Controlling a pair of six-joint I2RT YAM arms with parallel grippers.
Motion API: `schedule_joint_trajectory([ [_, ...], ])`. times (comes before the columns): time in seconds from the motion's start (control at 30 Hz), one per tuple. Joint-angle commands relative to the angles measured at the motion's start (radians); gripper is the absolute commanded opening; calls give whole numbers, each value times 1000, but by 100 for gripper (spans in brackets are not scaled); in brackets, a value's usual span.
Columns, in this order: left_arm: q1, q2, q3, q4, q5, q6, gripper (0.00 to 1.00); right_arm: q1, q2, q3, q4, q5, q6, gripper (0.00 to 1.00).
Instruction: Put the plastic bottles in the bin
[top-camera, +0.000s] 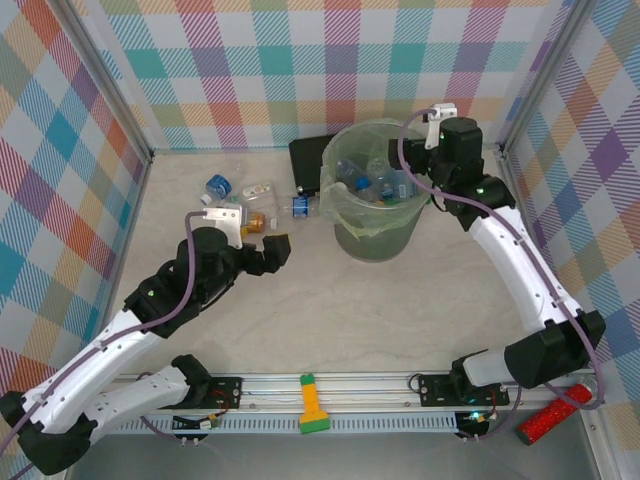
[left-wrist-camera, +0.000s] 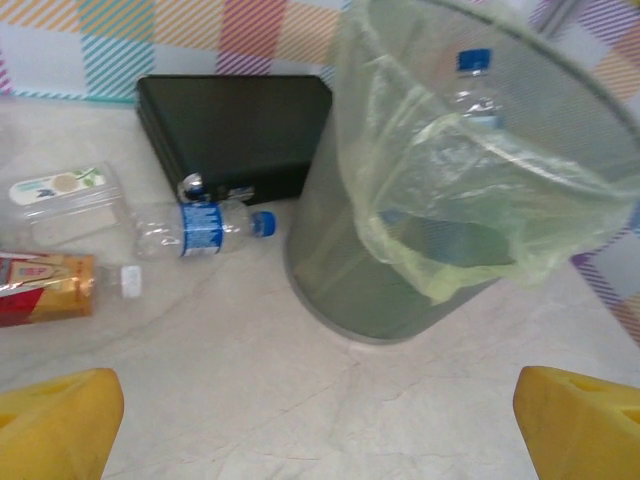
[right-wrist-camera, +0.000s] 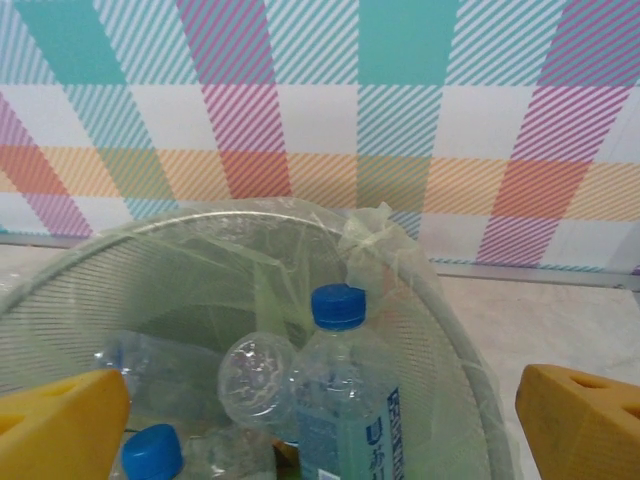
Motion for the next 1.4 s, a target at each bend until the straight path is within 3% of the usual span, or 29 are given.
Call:
schedule_joint_trajectory([
  [0.0, 4, 35, -8, -54, -106, -53, 99, -5, -57, 16, -16, -76, 52, 99],
  [0.27, 154, 153, -44, -55, -69, -149, 99, 19, -149, -35, -45, -254, 143, 99],
  [0.47, 348, 278, -44, 17, 74, -192, 99, 83, -212, -93, -68, -322, 177, 99],
  [0.6, 411, 395, 1, 70, 84, -187, 100, 136, -245, -134, -73, -342, 192, 99],
  [0.77, 464, 576, 93, 126, 95, -142, 99, 203, -275, -177, -73, -348, 214, 99],
  [1.1, 552, 915, 303, 237, 243, -115, 100, 273, -284, -187, -93, -337, 241, 99],
  [1.37, 567, 1040, 426, 221, 262, -62, 100, 288, -284, -186, -102, -320, 250, 99],
])
